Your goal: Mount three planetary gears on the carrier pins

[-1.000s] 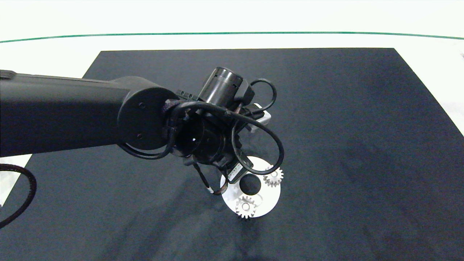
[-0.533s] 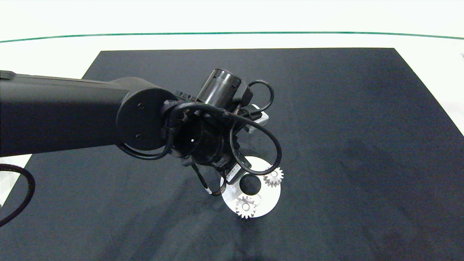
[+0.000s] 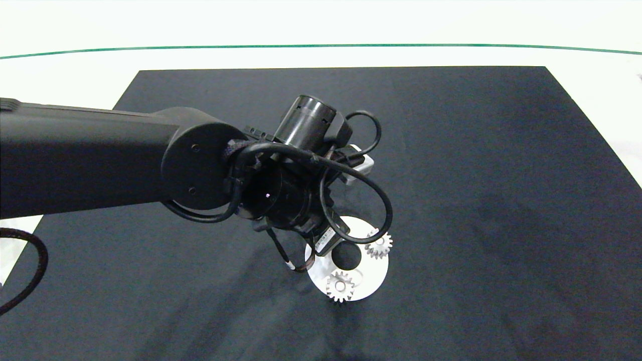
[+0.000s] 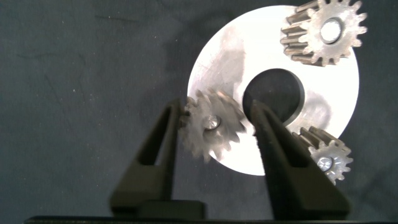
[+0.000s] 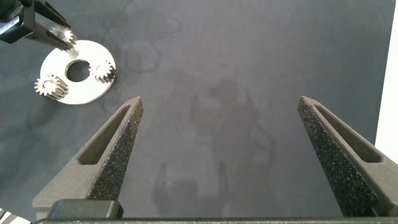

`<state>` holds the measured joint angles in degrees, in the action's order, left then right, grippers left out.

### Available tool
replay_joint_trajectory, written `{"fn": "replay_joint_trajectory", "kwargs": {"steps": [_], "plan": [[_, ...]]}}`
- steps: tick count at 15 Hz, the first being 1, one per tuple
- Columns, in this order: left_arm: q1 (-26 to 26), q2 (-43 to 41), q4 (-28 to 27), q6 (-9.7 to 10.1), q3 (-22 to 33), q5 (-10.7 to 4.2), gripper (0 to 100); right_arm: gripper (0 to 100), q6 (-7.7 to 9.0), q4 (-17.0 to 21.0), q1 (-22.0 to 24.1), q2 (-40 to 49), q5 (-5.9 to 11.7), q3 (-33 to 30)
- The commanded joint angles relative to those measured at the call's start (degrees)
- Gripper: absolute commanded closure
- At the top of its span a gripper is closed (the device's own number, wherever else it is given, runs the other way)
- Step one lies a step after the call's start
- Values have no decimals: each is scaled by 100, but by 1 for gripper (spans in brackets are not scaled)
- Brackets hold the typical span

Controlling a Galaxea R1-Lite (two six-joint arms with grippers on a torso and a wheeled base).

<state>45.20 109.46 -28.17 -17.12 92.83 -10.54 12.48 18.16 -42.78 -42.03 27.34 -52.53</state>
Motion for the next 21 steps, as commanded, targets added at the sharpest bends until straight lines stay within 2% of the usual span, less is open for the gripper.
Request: {"fn": "replay_joint_trajectory", "kwargs": {"steps": [1, 5, 7, 8, 9, 10, 11, 12, 13, 14, 15, 16, 17, 20, 21], "plan": [[6, -4, -22, -2, 7, -9, 0, 0, 17, 12, -3, 37, 17, -3], [-20, -144, -30, 112, -11, -9, 0, 0, 52, 12, -3, 55, 17, -3], [-240, -628, -30, 244, -195, -18, 0, 0, 96, 21, 6, 64, 34, 15], [-337, -865, -30, 393, -336, -27, 0, 0, 96, 21, 15, 64, 43, 59], [-486, -1137, -4, 516, -564, -141, 0, 0, 105, 21, 15, 72, 52, 85], [-644, -1463, 31, 604, -837, -396, 0, 0, 105, 21, 33, 99, 61, 103], [-785, -1805, 137, 762, -1118, -475, 0, 0, 114, 21, 68, 196, 122, 182], [-961, -2210, 295, 1044, -1408, -519, 0, 0, 132, 29, 173, 345, 280, 252], [-1031, -2438, 418, 1193, -1593, -580, 0, 0, 158, 29, 261, 424, 359, 322], [-1119, -3045, 682, 1422, -1988, -993, 0, 0, 211, 29, 472, 688, 474, 612], [-1224, -3387, 831, 1457, -2296, -1398, 0, 0, 325, 29, 727, 846, 491, 788], [-1330, -3572, 928, 1457, -2480, -1565, 0, 0, 378, 29, 894, 925, 491, 850], [-1901, -4152, 1226, 1395, -3122, -1723, 0, 0, 395, 29, 1351, 1145, 491, 973], [-2560, -5567, 1798, 1167, -4502, -1732, 0, 0, 404, 21, 2142, 1848, 491, 1342], [-2877, -6094, 1956, 929, -4897, -1740, 0, 0, 422, 21, 2423, 2208, 491, 1535]]}}
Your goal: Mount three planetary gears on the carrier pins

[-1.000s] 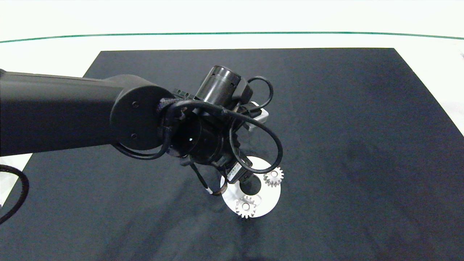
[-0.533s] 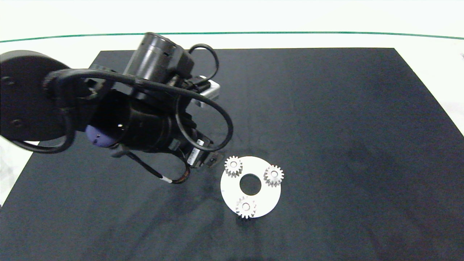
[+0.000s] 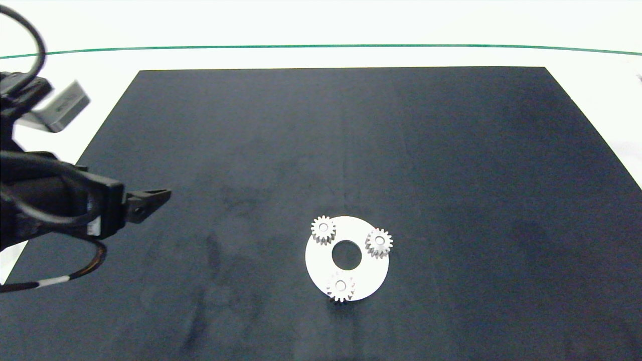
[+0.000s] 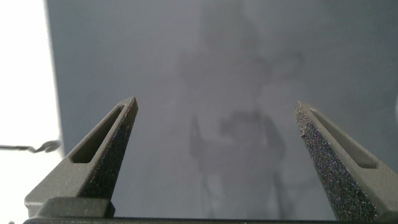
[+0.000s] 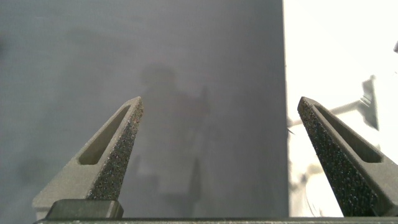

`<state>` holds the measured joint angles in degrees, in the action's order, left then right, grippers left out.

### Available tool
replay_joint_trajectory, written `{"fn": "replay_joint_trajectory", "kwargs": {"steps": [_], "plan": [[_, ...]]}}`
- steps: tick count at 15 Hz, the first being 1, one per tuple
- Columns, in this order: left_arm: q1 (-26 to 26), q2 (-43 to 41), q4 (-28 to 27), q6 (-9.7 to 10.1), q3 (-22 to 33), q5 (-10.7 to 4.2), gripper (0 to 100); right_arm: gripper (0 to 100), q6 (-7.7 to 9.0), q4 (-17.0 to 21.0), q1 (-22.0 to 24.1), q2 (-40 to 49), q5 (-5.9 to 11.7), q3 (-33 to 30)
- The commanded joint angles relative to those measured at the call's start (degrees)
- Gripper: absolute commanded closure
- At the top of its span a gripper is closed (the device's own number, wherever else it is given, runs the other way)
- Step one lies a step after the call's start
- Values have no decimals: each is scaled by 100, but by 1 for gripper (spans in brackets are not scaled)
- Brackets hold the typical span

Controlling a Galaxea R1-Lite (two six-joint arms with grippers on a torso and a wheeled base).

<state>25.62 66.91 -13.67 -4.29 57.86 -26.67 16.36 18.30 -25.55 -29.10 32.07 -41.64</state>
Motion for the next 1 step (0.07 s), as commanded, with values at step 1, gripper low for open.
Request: {"fn": "replay_joint_trajectory", "kwargs": {"steps": [1], "plan": [[-1200, -2358, 663, -520, -1708, -119, 0, 0, 52, 7, 938, 1249, 27, 596]]}}
